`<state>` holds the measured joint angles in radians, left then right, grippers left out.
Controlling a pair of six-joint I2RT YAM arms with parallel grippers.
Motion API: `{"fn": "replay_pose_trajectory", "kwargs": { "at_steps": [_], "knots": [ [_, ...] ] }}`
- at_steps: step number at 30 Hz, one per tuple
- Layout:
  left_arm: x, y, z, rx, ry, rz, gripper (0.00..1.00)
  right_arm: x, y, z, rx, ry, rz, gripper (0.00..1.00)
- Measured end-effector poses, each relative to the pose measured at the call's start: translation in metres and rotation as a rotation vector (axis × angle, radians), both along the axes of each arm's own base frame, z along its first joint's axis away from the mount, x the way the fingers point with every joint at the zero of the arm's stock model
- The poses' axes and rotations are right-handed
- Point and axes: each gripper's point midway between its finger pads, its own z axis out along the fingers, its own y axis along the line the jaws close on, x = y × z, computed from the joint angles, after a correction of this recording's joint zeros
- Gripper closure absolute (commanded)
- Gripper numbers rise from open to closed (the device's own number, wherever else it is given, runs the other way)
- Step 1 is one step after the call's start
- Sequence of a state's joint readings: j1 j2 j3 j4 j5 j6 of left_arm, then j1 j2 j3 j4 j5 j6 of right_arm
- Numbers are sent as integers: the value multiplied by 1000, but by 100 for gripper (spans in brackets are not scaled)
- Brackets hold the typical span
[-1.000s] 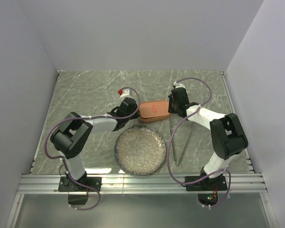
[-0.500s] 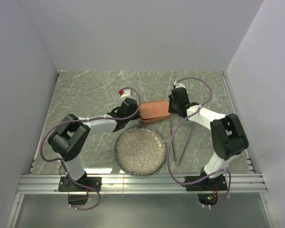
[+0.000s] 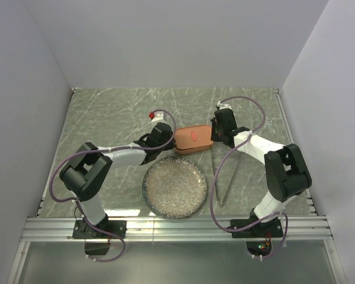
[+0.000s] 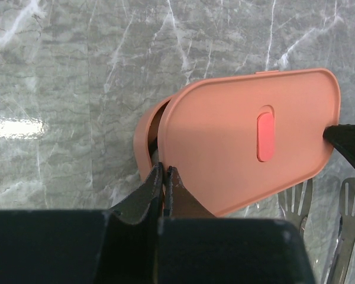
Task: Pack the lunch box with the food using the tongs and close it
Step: Put the lid back on the lunch box
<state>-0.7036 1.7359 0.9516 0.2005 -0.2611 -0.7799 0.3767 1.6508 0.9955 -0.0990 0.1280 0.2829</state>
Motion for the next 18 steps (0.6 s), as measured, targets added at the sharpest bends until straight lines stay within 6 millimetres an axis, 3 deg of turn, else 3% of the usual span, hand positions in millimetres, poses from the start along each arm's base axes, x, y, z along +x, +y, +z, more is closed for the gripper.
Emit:
{"fn": "replay_pose_trajectory", "kwargs": {
  "at_steps": [18],
  "knots": [
    [-3, -4, 12, -20, -18, -9, 100, -2, -4, 12, -11, -18, 0, 78]
  ]
}}
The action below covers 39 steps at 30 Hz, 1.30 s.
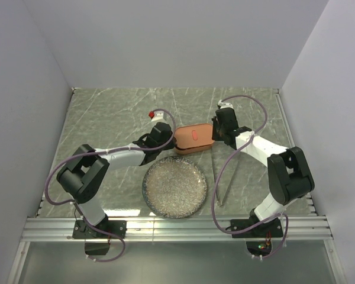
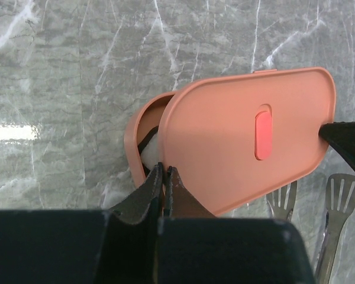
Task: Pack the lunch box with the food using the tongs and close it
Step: Put the lid back on the lunch box
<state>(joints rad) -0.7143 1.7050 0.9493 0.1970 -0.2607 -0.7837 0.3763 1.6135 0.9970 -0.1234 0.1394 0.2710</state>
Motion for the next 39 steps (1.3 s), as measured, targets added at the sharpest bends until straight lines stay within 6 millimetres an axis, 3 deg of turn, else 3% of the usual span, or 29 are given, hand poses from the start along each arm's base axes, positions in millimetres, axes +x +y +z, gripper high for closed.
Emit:
{"fn": "replay_pose_trajectory", "kwargs": {
  "at_steps": [21, 29, 39],
  "knots": [
    [-7, 1, 0, -10, 7, 5, 100, -4, 1, -1, -4, 12, 6, 78],
    [-7, 3, -13, 12, 26, 13, 100, -1, 3, -2, -8, 17, 12, 78],
    [-5, 3, -14, 16, 24, 24, 100, 2, 5, -6, -15, 30, 16, 78]
  ]
}}
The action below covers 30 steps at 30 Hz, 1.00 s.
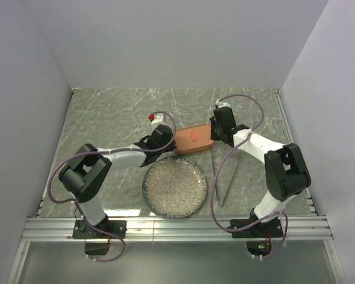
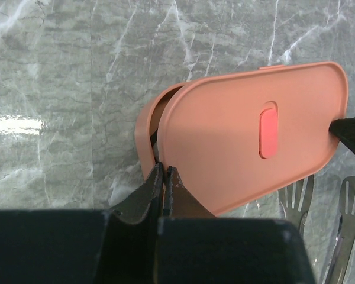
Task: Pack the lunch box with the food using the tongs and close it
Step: Put the lid back on the lunch box
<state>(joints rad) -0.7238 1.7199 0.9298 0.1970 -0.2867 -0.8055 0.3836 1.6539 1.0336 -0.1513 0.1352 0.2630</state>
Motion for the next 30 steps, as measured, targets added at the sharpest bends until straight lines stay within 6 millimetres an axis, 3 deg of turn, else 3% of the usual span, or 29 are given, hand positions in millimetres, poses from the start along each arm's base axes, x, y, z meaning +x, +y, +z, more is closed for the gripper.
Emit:
{"fn": "replay_pose_trajectory", "kwargs": {
  "at_steps": [30],
  "knots": [
    [2, 2, -4, 9, 3, 10, 100, 1, 3, -8, -37, 13, -2, 78]
  ]
}}
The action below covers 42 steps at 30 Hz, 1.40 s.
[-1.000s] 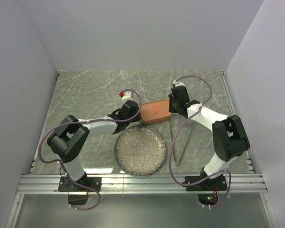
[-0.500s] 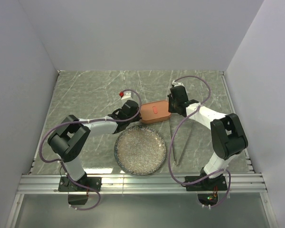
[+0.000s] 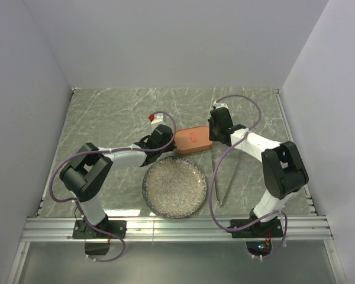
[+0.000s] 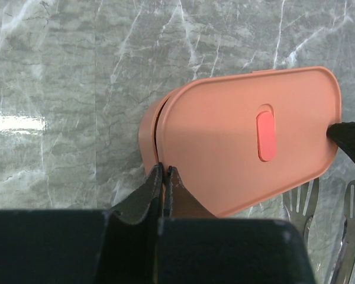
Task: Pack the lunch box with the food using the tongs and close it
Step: Put the lid back on the lunch box
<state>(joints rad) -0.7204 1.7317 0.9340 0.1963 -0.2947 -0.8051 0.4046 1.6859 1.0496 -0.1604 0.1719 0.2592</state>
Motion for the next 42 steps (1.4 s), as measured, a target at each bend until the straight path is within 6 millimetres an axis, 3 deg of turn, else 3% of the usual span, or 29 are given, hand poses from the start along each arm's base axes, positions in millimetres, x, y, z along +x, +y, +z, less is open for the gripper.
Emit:
{"fn": "replay_pose_trajectory", "kwargs": {
  "at_steps": [42],
  "knots": [
    [7, 0, -4, 7, 4, 1, 100, 0, -1, -5, -33, 8, -13, 78]
  ]
}}
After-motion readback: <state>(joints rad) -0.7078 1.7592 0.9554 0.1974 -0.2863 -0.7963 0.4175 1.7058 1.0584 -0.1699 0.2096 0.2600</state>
